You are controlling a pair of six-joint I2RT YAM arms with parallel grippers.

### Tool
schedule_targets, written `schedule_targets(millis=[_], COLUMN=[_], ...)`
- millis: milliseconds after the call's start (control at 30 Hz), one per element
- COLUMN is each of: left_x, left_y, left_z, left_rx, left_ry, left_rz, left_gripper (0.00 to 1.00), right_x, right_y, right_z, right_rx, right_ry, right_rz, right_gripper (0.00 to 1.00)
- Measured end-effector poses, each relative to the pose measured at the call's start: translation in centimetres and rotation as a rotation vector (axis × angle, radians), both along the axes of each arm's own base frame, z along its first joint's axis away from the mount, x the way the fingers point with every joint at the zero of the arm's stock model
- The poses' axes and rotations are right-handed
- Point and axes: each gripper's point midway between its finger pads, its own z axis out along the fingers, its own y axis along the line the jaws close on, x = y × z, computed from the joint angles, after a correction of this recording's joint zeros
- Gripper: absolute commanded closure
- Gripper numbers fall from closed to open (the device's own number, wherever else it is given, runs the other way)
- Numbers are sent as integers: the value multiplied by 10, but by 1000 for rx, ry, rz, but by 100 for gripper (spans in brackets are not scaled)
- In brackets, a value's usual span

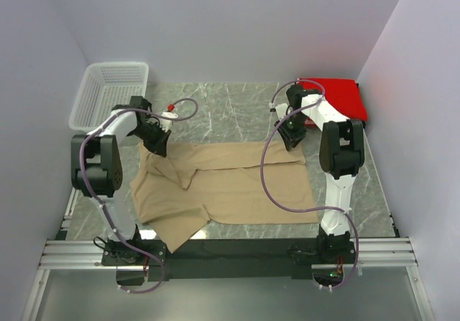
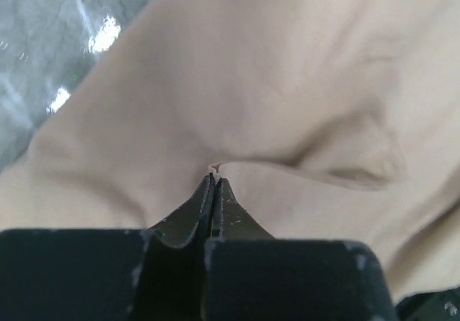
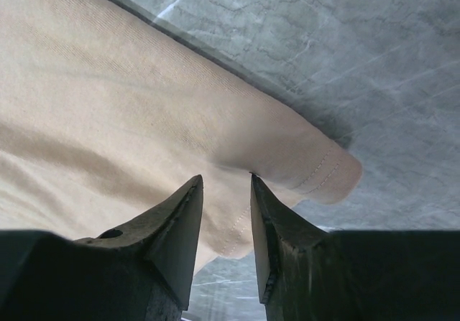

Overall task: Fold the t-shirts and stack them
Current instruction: Fold the tshirt

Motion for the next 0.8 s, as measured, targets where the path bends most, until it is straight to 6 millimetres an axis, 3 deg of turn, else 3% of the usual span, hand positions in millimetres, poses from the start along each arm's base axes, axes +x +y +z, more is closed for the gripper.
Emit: schedule_targets(millis=[133,233,300,433,567,667,733,800], left_x=[-21,-54,-79,-129,-160,-158,-146,-120], left_y=[12,19,20,29,40,48,54,58], left_z=[29,41,38,11,-9,-6,5,22], left_rx=[-13,0,13,55,103,114,107,98], left_ry=[-46,-60,-35,67,143,142,123,70], left_rz=[-38,-101,-153,-237,-287,-275,-238,-190], left_gripper=[99,99,99,97,61,38,37,37], right_x=[-2,-11,-22,-41,-50,-55,-52,-48], right_y=[-2,-4,-7,-11,-13,-16,-18,-19], right_z=[-1,-6,-12,-18,-15,-8,2,13], right_rx=[-9,-17,-26,-38,-41,-46,-46,-47], right_ry=[6,33,66,127,140,132,100,65], right_rz=[7,18,29,47,65,75,78,81], right_gripper=[61,62,61,62,60,53,51,51])
